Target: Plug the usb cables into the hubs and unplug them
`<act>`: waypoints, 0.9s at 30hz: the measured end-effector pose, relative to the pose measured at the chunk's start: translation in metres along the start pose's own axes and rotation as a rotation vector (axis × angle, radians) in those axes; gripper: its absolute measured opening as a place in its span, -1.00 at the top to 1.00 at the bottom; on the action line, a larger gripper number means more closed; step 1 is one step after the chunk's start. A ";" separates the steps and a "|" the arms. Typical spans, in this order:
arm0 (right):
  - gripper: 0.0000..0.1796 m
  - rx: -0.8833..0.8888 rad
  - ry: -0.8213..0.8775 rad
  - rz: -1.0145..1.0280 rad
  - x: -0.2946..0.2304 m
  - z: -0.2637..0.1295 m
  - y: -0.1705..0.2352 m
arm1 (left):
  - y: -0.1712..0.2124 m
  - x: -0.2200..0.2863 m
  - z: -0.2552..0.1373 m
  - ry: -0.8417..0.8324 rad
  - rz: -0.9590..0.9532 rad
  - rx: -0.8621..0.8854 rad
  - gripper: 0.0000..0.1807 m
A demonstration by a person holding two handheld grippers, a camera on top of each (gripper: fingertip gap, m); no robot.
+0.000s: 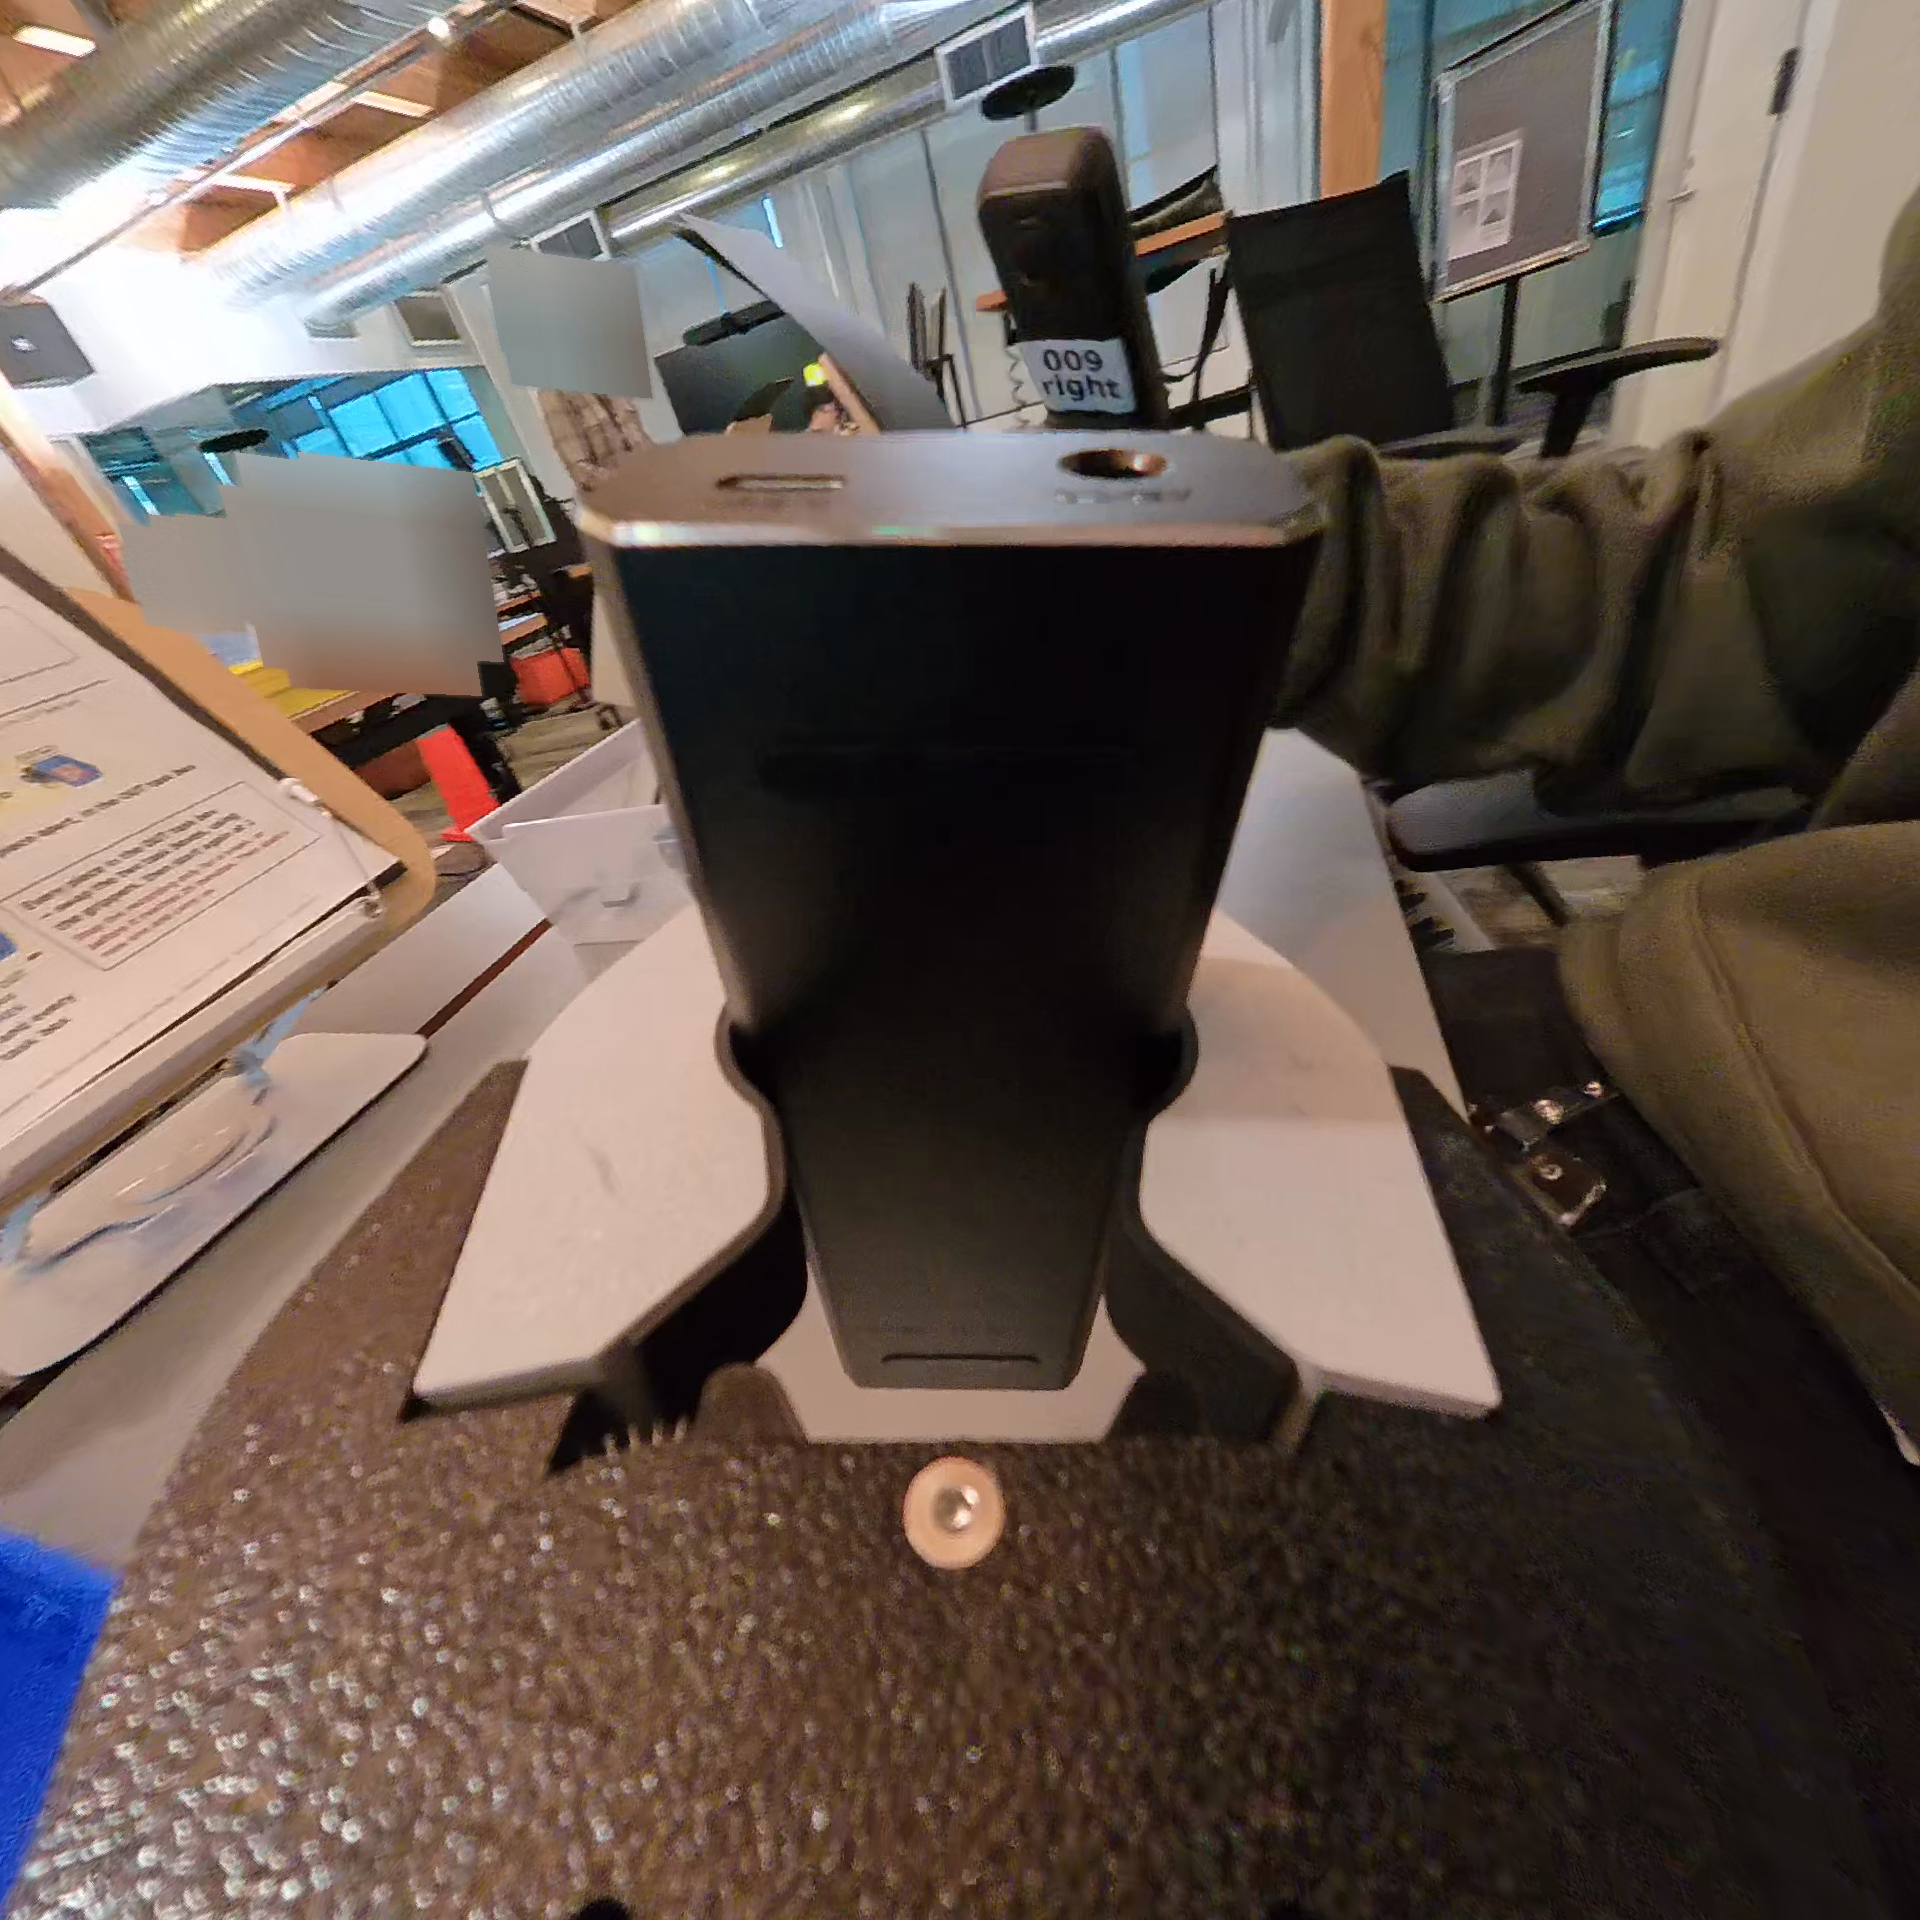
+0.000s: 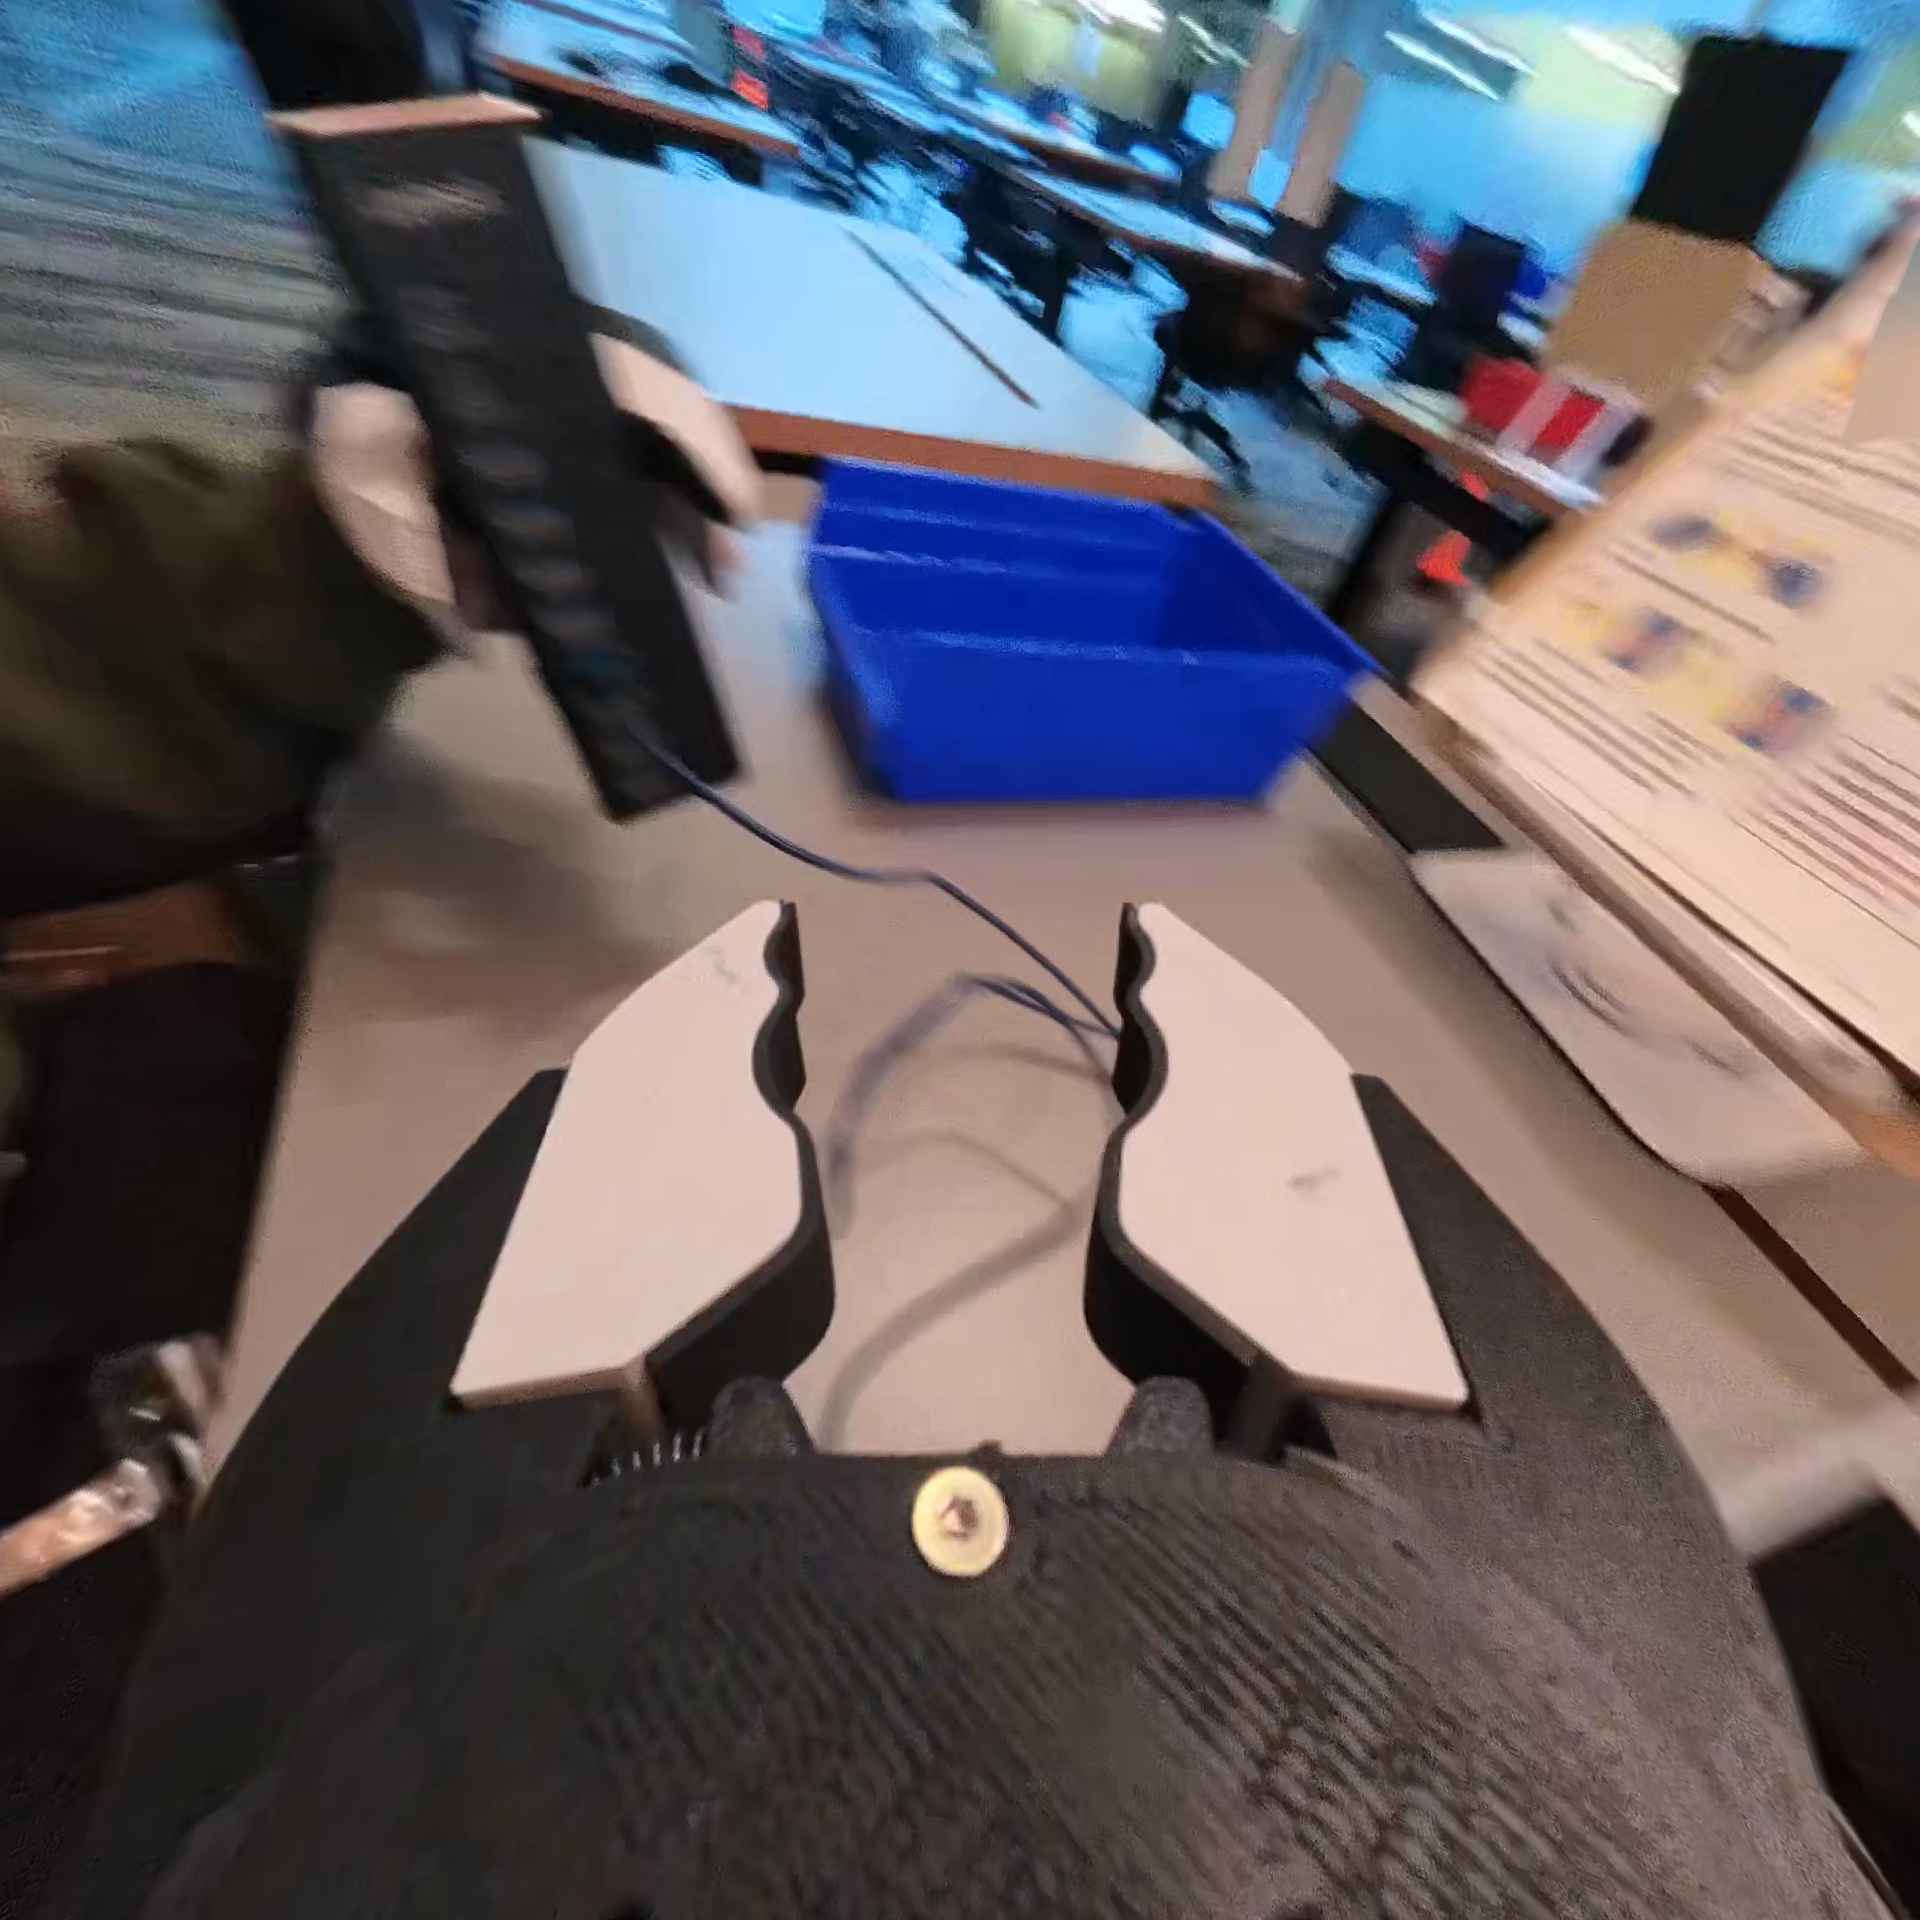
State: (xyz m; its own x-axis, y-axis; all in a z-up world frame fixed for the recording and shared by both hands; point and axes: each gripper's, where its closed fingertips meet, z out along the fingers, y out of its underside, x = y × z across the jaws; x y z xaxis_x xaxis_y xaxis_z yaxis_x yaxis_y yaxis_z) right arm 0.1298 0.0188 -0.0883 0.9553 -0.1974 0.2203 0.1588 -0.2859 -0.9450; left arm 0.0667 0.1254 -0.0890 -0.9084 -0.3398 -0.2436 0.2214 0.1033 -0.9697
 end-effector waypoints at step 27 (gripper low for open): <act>0.84 0.092 -0.207 -0.071 -0.121 0.091 0.001 | -0.005 0.037 0.024 0.197 -0.010 0.064 0.22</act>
State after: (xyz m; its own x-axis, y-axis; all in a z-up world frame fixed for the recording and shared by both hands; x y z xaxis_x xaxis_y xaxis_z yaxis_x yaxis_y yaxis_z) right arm 0.0367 0.1280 -0.1378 0.9701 0.0194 0.2421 0.2409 -0.2038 -0.9489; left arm 0.0409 0.0899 -0.0940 -0.9610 -0.1507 -0.2321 0.2288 0.0390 -0.9727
